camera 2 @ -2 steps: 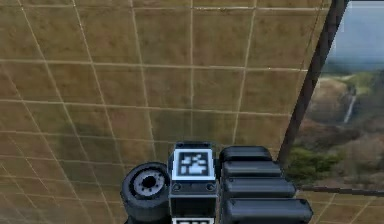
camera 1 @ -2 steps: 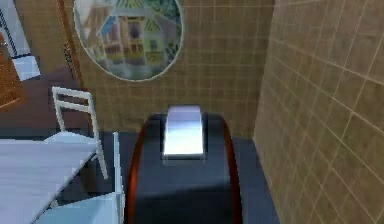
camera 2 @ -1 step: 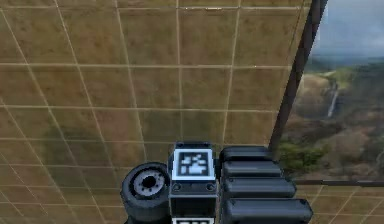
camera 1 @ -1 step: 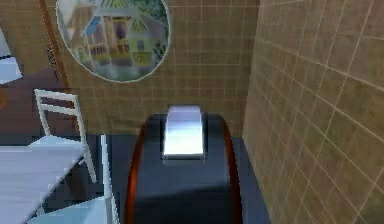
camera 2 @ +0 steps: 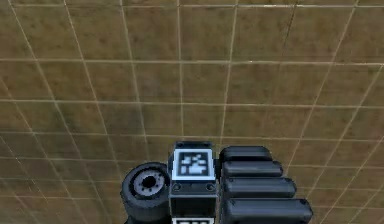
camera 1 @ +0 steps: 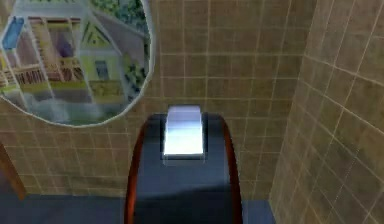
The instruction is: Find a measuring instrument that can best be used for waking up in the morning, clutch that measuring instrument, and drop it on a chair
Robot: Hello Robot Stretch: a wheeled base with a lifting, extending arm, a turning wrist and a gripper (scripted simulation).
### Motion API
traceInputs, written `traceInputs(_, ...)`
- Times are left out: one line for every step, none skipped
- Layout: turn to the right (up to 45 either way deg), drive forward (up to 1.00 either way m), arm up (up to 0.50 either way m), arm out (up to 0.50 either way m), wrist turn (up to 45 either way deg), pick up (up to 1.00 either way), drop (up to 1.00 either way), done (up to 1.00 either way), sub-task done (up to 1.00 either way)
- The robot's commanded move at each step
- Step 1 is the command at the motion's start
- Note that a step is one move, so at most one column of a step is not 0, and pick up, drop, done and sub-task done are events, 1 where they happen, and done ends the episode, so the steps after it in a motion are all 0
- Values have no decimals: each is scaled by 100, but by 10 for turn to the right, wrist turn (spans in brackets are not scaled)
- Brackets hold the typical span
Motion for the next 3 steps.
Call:
traceInputs(360,0,0,0,0,0,0,0,0)
traceInputs(0,5,0,0,0,0,0,0,0)
traceInputs(-450,0,0,0,0,0,0,0,0)
